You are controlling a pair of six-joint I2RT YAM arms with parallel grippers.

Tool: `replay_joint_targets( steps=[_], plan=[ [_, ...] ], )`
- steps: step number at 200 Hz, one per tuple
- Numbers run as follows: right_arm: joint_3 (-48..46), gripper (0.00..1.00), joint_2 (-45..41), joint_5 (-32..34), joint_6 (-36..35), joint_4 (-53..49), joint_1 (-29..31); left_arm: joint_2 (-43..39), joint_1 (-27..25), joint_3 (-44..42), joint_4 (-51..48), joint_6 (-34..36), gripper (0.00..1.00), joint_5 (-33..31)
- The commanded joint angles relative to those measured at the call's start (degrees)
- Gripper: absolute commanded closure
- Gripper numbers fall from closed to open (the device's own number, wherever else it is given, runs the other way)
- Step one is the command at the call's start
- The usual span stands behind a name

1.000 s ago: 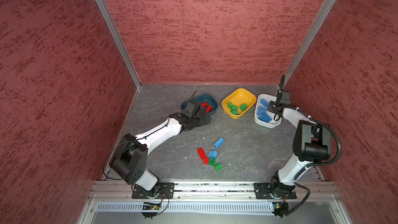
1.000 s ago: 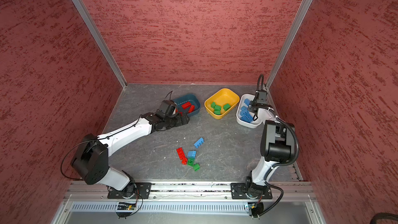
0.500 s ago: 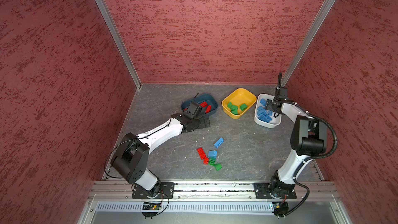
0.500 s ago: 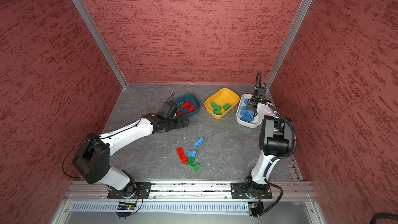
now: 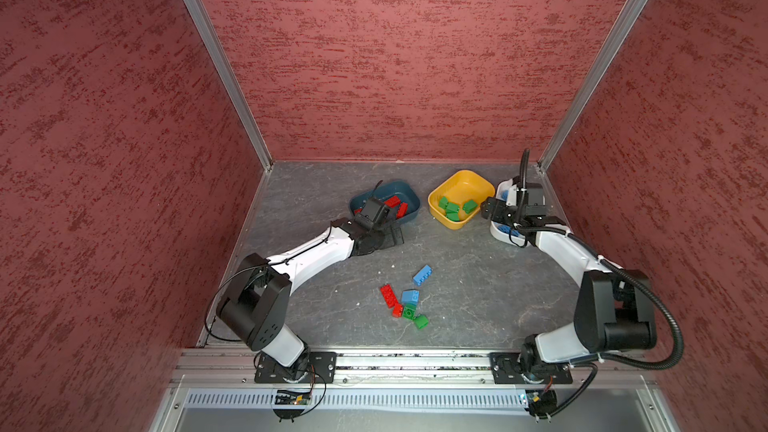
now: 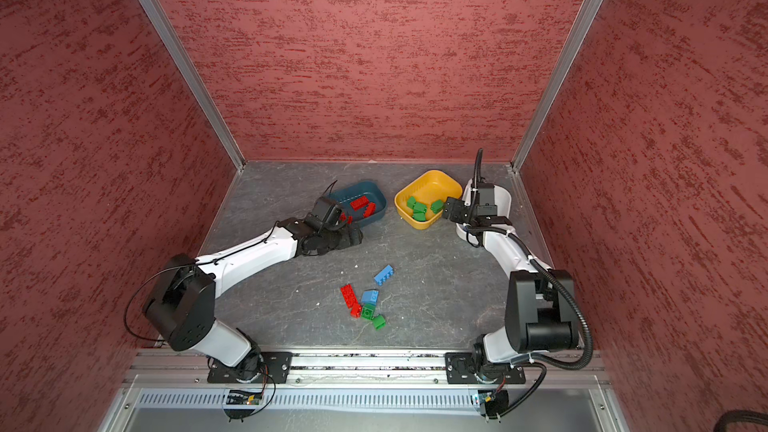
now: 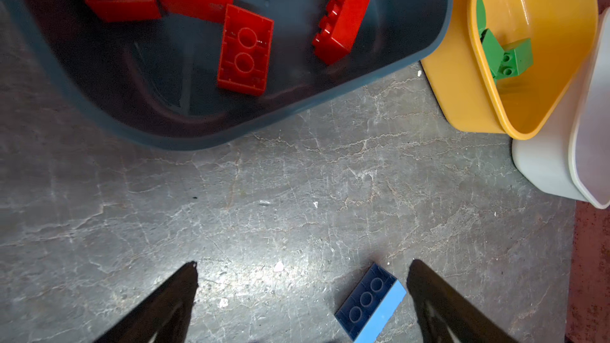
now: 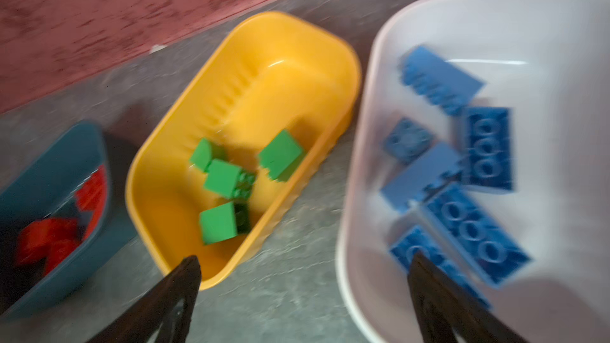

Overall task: Sort the legos into containers by color
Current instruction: 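Lower the right gripper to the loose pile and grasp a blue brick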

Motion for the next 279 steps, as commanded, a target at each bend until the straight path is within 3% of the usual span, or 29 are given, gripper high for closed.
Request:
replay_joint_targets(
  steps=[1,63,123,173,279],
  plan=[
    [-1.5,0.01,-0.47,-11.36,0.72,6.3,2.81,0.26,0.62,-1.24,0.39,-1.67,0.01,-0.99],
    [-6.26,0.01,0.26,-14.28,1.24,4.49,15.27,-2.6,1.28,-4.57,1.17,-4.4,0.01,-3.68],
    [-9.42,0.01,1.58,-8.5,-0.65,5.23,28.6,-3.18,1.38,-5.94,-0.26,-5.86,0.01,-4.66],
    [-10.63,0.01,2.33,2.25,-3.87,3.28,36.86,-3.0,1.46,-6.14,-0.1,-6.44,0.01,-4.53],
    [-7.79,0.21,8.47,6.59,-8.04,0.9,42.23,-2.74,1.28,-6.36,-0.46,-6.89,0.01,-4.39]
  ],
)
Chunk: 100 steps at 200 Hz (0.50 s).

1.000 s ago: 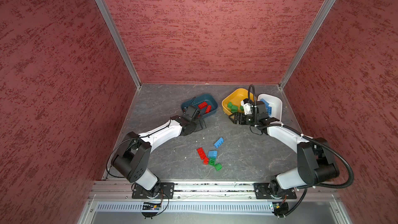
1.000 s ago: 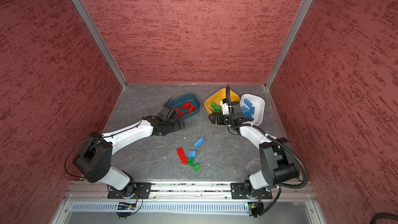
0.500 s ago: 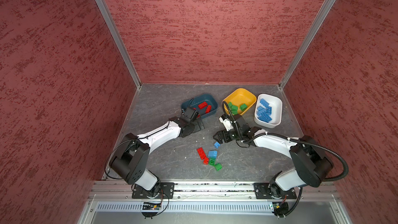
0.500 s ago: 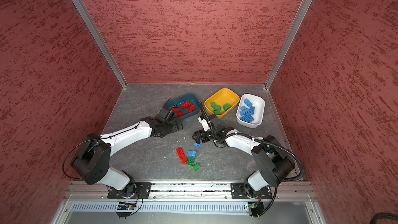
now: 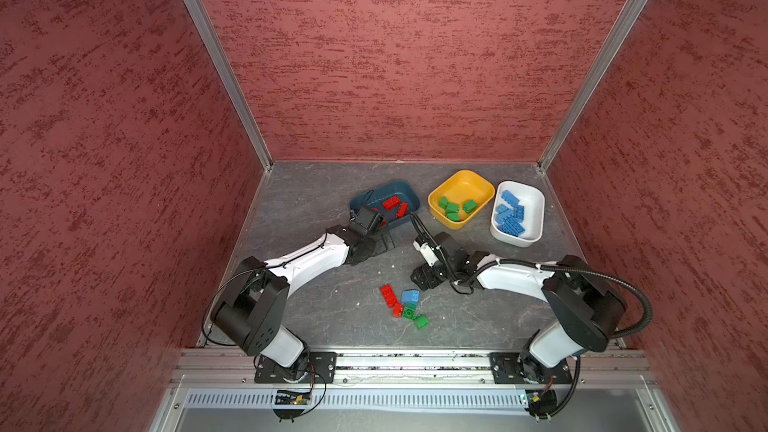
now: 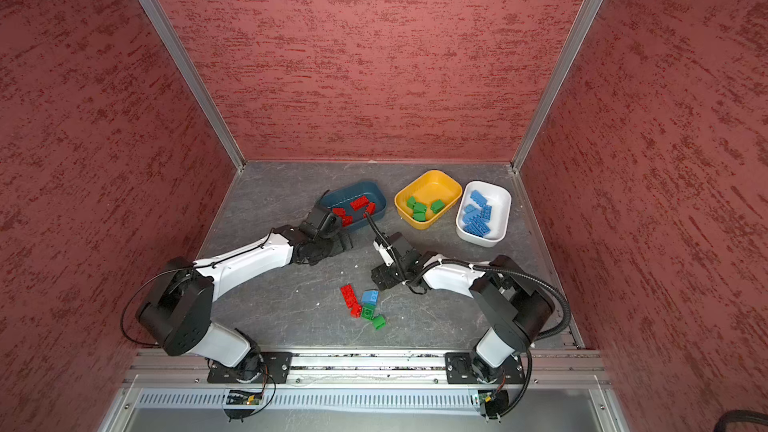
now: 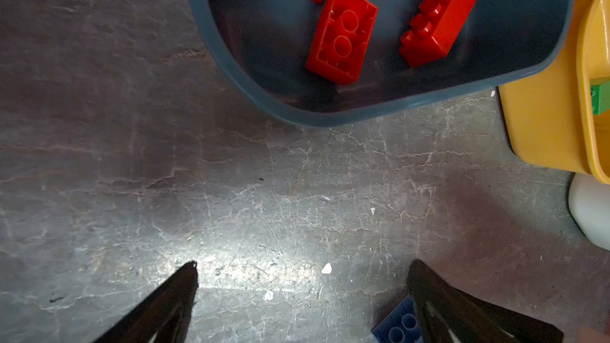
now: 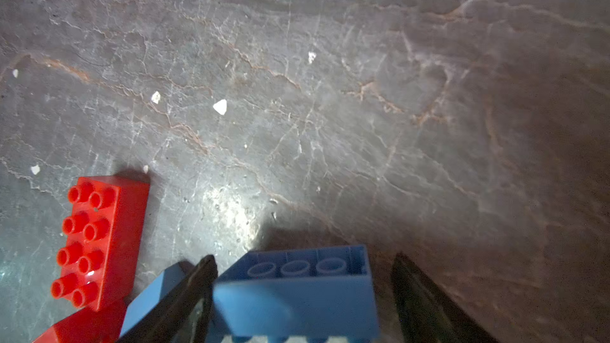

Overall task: Sort the legos into containers by color
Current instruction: 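Lower the right gripper to the loose pile and grasp a blue brick, then carry the blue brick into the white tub with the right while the left grasps red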

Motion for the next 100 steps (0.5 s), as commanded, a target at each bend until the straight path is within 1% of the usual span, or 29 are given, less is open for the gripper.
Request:
replay_joint_targets(
  steps=[1,22,54,83,100],
  plan=[
    [2.01,0.22,1.35,2.82,-1.77,-0.62,1.01,-0.82,0.03,-0.35,-0.57,-0.47,0.01,-0.67],
    [2.6,0.3,2.52,3.16,-1.94,-0.34,1.45,-0.77,0.09,-0.03,-0.89,-0.56,0.01,-0.86],
    [2.64,0.42,2.38,6.77,-2.42,-0.52,1.8,-0.63,-0.62,0.76,-1.59,-0.22,0.01,-2.08],
    [1.48,0.48,0.14,9.92,-1.57,0.16,1.72,0.41,-1.78,2.66,-3.41,0.9,0.01,-3.91],
    [0.97,0.49,-1.75,11.83,-0.18,1.3,1.0,1.01,-2.47,3.87,-4.49,1.38,0.01,-4.68]
  ],
)
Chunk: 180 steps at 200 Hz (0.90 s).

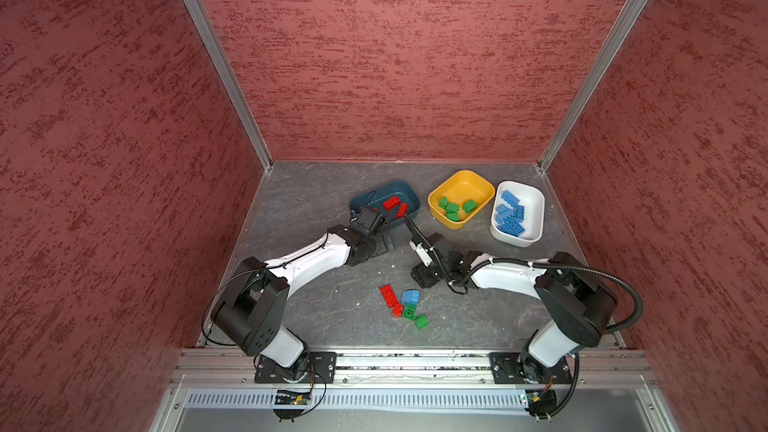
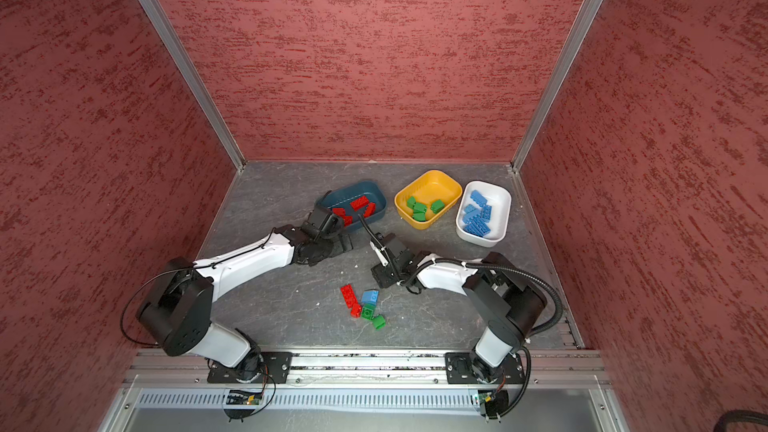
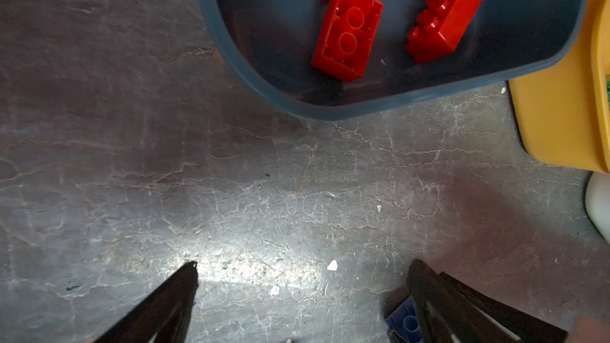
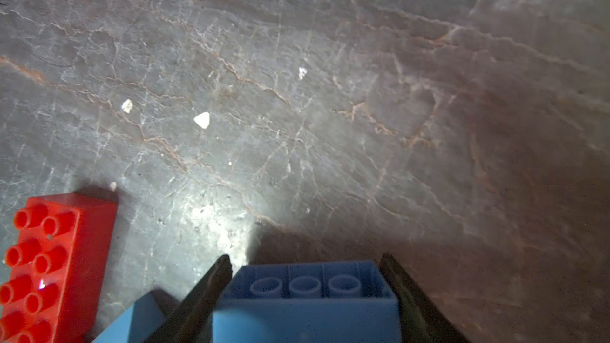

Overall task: Sort the legos into containers by color
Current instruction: 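Carry the blue brick into the white tub with the right while the left grasps red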

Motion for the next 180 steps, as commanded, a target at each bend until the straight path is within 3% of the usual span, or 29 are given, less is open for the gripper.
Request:
replay_joint_targets(
  steps=[1,83,137,180],
  plan=[
    [-0.73,0.49,-3.59,5.03,1.2,1.41,-0.55,0.95,-0.91,2.66,-2.14,1.14,0.01,-2.51],
    [-4.28,0.56,-15.86,6.43,1.76,8.04,-12.45,1.77,-4.26,4.79,-5.31,1.1,0.01,-4.88],
    [-5.5,0.6,-21.34,5.81,9.6,12.91,-24.78,3.37,-7.76,6.82,-9.81,2.0,0.01,-6.77],
    [-5.77,0.61,-18.51,2.99,16.43,17.15,-35.56,6.3,-11.24,9.3,-16.6,2.09,0.01,-5.77]
  ],
)
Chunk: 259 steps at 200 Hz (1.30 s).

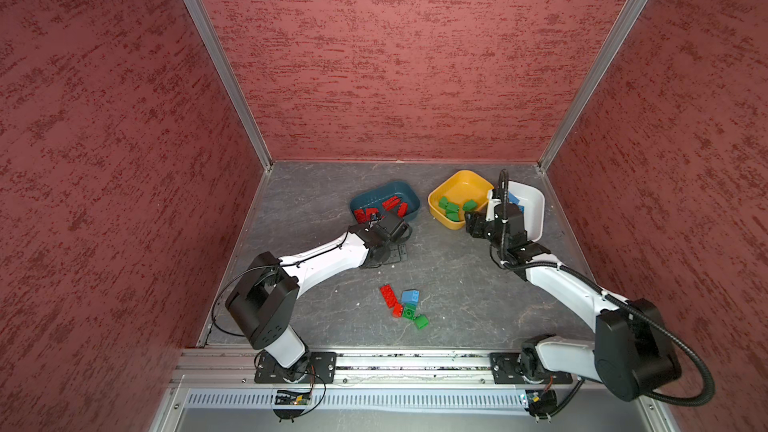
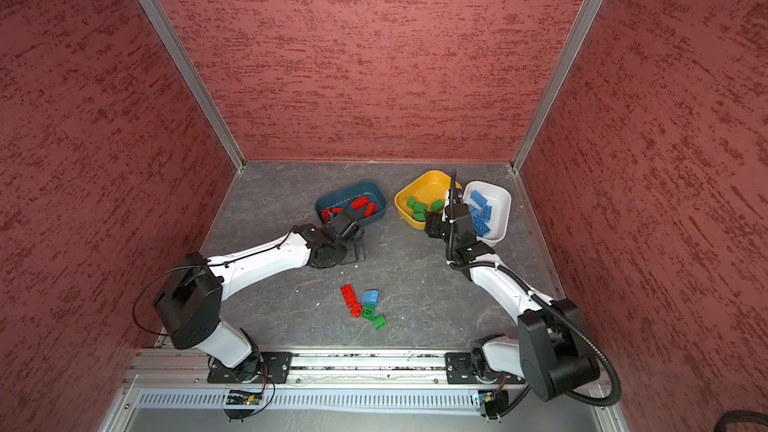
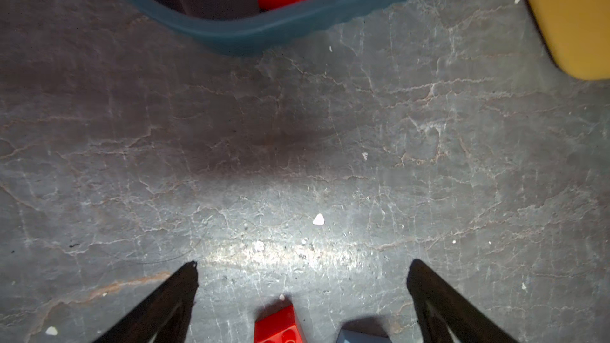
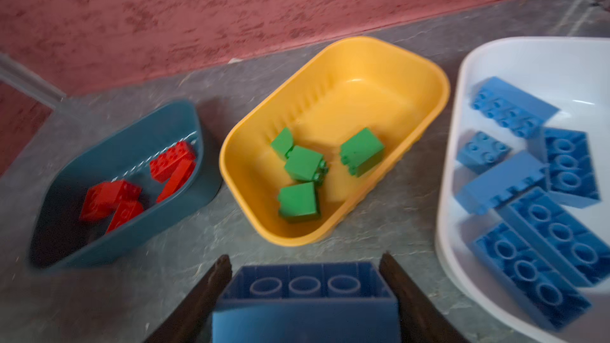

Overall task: Sort the legos into containers by color
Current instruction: 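Carry the blue brick into the white tub with the right while the left grasps red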

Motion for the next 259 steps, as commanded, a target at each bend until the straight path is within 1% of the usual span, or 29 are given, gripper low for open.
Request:
replay_joint_targets(
  steps=[1,24,49,73,78,105,136,158,166,189,203,213,227,235,239,242,244,259],
  plan=[
    [-0.14,0.61,1.76,-1.71,5.12,4.47,-4.88,1.76,-1.88,2.0,-6.21,0.5,0.01,-0.89],
    [0.53,0.61,3.97,-1.89,5.13,6.19,-8.99,2.91,-3.55,2.96,-9.36,-0.82,0.01,-0.94],
    [3.21,0.6,6.94,-1.69,3.73,5.45,-13.1,3.01,-4.9,3.39,-12.19,-1.96,0.01,-1.4],
    [5.43,0.6,9.15,-0.95,2.35,5.77,-16.44,2.83,-4.81,1.06,-10.94,-2.06,0.01,3.96],
    [6.02,0.59,11.16,-0.94,1.94,5.77,-16.95,2.83,-4.79,0.57,-10.65,-2.2,0.01,4.98],
    [9.18,0.58,14.88,0.07,-0.97,5.38,-19.41,2.4,-4.69,-2.3,-8.86,-3.09,0.01,9.74],
    [14.73,0.56,20.36,1.13,-4.38,3.57,-22.73,1.86,-4.45,-3.34,-7.82,-3.62,0.01,10.68],
    [18.94,0.53,24.51,2.85,-7.09,1.36,-23.64,1.96,-4.43,-3.39,-8.1,-4.32,0.01,10.59],
    [20.48,0.5,25.7,3.97,-8.12,0.37,-23.79,1.9,-4.4,-3.47,-8.13,-4.35,0.01,10.63],
    [24.09,0.38,28.0,7.44,-10.15,-2.26,-23.8,2.21,-4.41,-3.83,-6.91,-4.13,0.01,11.59],
    [25.37,0.3,28.26,7.59,-10.28,-3.52,-23.83,2.77,-4.31,-3.7,-6.6,-3.94,0.01,12.07],
    [25.43,0.23,27.73,5.54,-10.22,-3.55,-23.81,3.24,-4.29,-3.5,-6.49,-3.94,0.05,12.26],
    [24.86,0.15,26.54,1.76,-9.6,-2.9,-23.8,3.83,-4.26,-3.26,-6.9,-4.3,0.21,12.1],
    [24.25,0.12,25.65,0.49,-8.98,-2.36,-23.68,4.12,-4.44,-3.0,-7.44,-4.8,0.28,11.66],
    [23.95,0.09,25.22,-0.04,-8.64,-2.17,-23.74,4.22,-4.53,-2.92,-7.9,-5.12,0.29,11.36],
    [23.73,0.03,24.89,-0.24,-8.49,-1.92,-23.72,4.31,-4.51,-2.84,-8.16,-5.27,0.3,11.17],
    [23.56,0.02,24.68,-0.37,-8.38,-1.78,-23.7,4.34,-4.49,-2.87,-8.27,-5.36,0.31,11.04],
    [22.73,0.01,23.1,-0.84,-7.5,-1.35,-23.68,4.6,-4.52,-2.99,-8.7,-5.92,0.31,10.85]
  ],
)
